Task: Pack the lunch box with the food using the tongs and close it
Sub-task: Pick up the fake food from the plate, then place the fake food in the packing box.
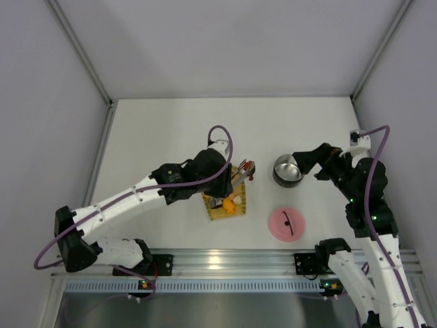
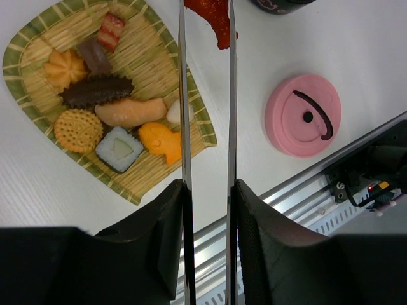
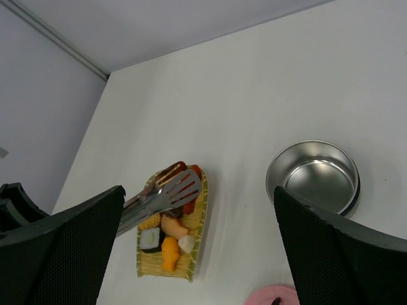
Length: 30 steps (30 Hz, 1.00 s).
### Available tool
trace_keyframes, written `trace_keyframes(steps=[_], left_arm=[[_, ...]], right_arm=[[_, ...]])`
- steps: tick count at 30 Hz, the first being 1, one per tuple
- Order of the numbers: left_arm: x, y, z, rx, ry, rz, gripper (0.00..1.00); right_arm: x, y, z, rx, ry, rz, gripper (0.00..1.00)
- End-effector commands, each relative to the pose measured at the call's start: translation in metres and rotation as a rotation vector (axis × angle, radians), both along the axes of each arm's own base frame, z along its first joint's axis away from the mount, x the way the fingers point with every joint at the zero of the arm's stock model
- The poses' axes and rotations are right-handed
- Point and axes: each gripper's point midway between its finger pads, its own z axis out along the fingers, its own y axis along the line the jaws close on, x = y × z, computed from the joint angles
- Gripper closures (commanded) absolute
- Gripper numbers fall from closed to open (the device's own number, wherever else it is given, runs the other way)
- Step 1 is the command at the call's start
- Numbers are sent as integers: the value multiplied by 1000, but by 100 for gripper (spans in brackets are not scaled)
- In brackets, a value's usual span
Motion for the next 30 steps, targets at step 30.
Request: trace_keyframes(steps=[30], left_arm=[[66, -144, 18, -36, -89, -159, 57]], right_arm=[[-16, -25, 31, -86, -44, -103, 1]])
